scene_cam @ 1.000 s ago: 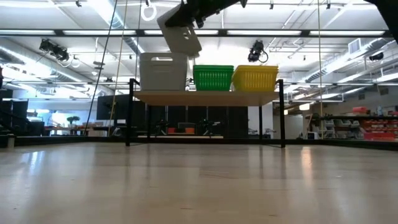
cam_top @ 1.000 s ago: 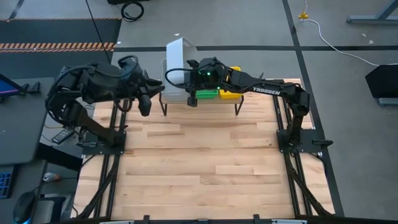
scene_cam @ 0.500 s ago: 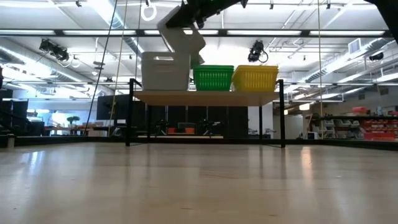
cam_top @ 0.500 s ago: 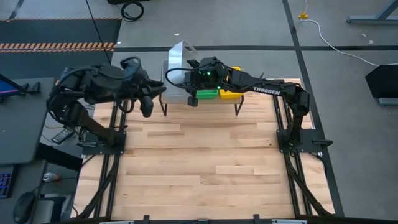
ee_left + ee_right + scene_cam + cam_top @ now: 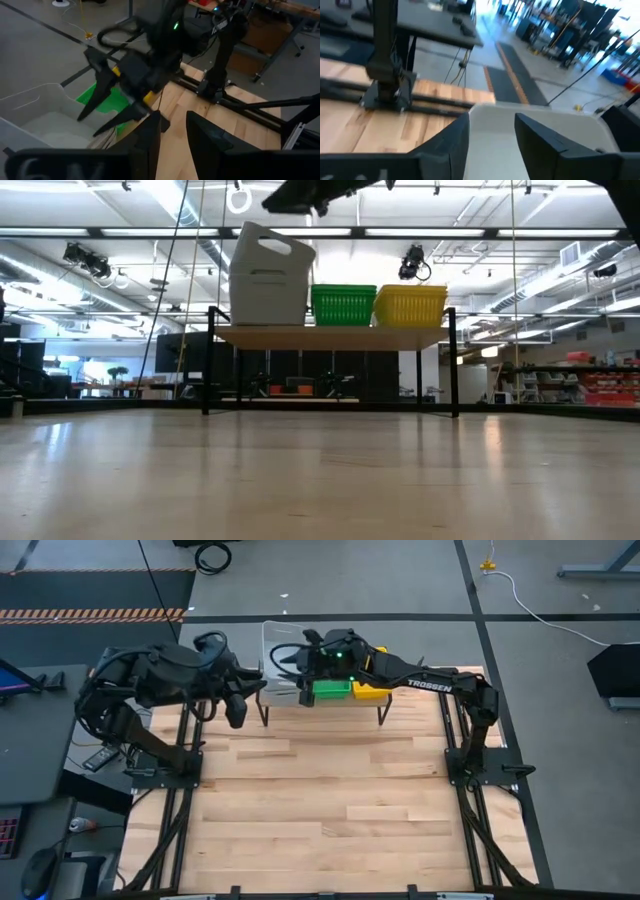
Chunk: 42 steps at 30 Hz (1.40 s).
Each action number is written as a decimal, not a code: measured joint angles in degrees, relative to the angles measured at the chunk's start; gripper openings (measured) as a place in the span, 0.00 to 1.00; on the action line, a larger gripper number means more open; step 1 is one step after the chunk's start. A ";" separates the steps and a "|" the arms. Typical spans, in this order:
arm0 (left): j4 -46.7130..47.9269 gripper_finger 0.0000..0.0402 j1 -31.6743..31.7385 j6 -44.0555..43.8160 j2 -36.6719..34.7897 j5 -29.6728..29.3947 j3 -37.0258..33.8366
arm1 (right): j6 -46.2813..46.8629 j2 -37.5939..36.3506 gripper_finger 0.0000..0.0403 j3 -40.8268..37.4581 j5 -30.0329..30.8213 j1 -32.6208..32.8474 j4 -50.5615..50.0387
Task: Stack baskets on shelf by color
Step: Stack the gray bin on top of the gray bin on the shelf
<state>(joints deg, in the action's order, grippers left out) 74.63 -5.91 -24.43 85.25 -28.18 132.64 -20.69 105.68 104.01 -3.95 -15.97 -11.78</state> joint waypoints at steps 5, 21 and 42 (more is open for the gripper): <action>4.48 0.24 0.21 0.02 0.00 0.01 0.00 | 0.05 -2.40 0.43 0.00 0.04 0.45 3.12; 15.38 0.42 15.95 11.08 5.11 11.77 0.02 | 27.57 -10.27 0.43 0.04 -3.19 2.33 -34.52; 15.37 0.53 25.38 34.71 17.68 18.09 0.00 | 40.09 -15.82 0.43 0.02 -10.40 19.86 -77.25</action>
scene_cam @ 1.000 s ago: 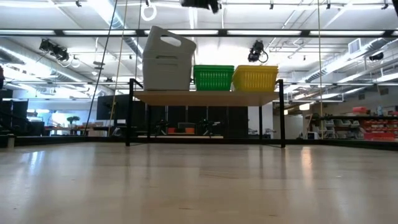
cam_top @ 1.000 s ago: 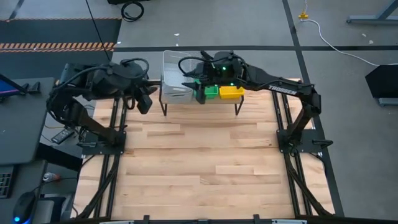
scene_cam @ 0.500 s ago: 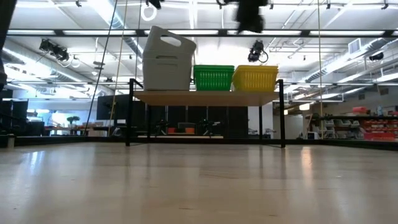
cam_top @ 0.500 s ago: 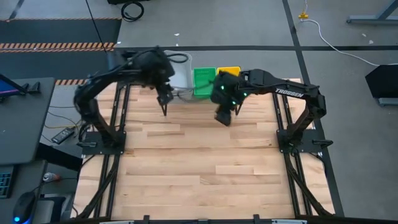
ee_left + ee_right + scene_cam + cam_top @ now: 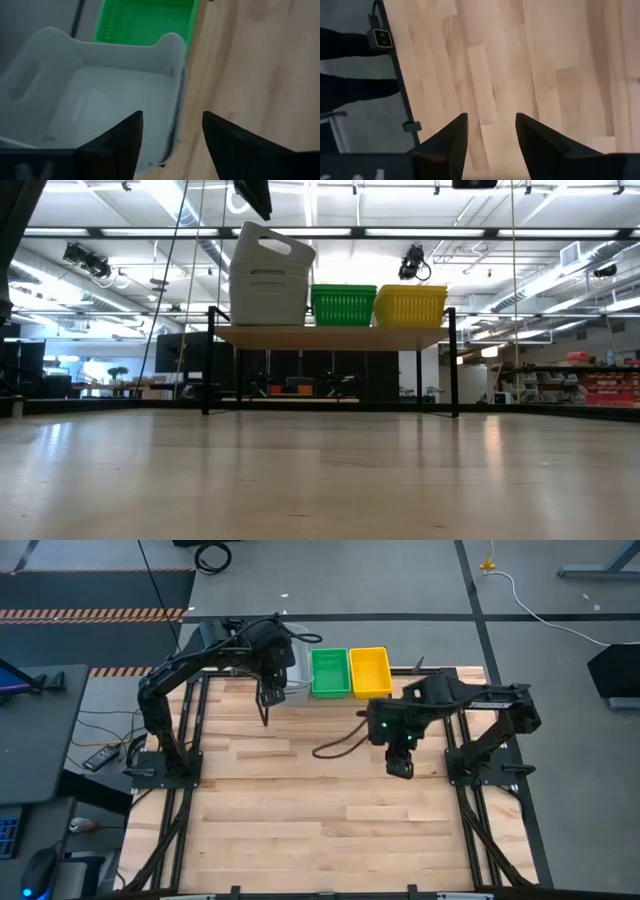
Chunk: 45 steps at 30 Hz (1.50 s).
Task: Stack baskets on shelf by color
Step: Stack the gray bin on top of the gray bin on the shelf
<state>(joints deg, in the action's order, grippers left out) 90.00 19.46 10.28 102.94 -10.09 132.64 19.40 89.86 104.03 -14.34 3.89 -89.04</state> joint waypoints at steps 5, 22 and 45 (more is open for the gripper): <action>0.02 0.53 0.00 1.34 -0.02 -1.68 0.00 | 4.20 -1.16 0.43 -0.02 3.83 4.20 0.13; 0.02 0.48 2.49 2.43 4.73 -1.77 0.02 | 11.68 -1.02 0.43 -0.02 8.28 9.44 0.62; 0.04 0.02 -0.61 0.56 3.43 -2.77 0.02 | 12.08 -0.93 0.43 -0.02 14.96 11.90 0.64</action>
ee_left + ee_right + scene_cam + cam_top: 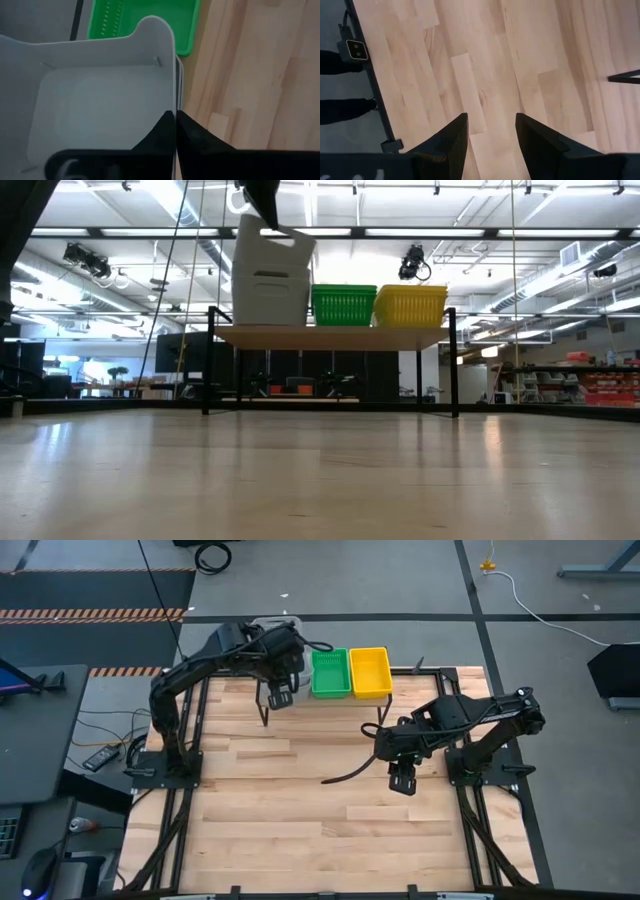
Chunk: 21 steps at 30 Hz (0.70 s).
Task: Stack baskets on shelf by color
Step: Stack the gray bin on top of the gray bin on the shelf
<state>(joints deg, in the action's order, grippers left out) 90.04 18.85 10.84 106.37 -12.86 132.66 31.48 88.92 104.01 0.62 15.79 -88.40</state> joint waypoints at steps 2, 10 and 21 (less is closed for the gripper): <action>0.00 0.02 -0.52 -0.08 -0.03 -0.69 0.00 | -0.02 0.00 0.43 0.00 0.01 0.00 0.00; -0.62 0.01 -1.07 -1.22 -1.23 -2.55 0.04 | -0.12 0.00 0.43 0.00 0.02 0.00 0.02; -3.78 0.01 -0.98 -1.30 -1.16 0.28 0.04 | 0.46 0.00 0.43 0.00 0.02 0.00 0.69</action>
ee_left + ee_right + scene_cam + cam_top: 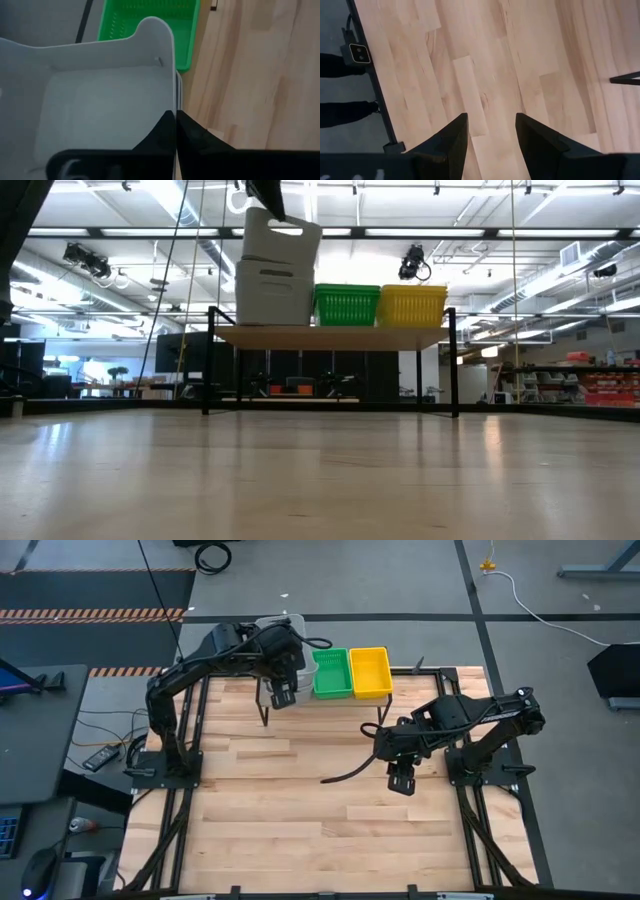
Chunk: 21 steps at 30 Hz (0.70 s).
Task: Stack baskets on shelf by color
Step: Stack the gray bin on top of the gray bin on the shelf
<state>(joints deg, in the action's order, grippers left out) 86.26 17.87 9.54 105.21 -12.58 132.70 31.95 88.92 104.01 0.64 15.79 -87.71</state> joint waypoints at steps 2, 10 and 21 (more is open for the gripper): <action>0.26 0.01 0.29 0.11 -0.01 0.86 0.00 | 0.02 0.00 0.43 0.00 -0.02 0.00 0.17; 0.87 0.04 0.33 0.04 0.00 3.23 0.00 | 0.02 0.00 0.43 0.00 -0.02 0.00 0.82; 1.16 0.24 0.33 -1.44 0.00 3.23 0.00 | 0.04 0.00 0.43 -0.02 -0.02 0.00 2.08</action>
<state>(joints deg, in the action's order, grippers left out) 87.42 18.20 8.10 105.21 -9.34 132.70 31.99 88.92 103.98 0.62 15.79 -85.63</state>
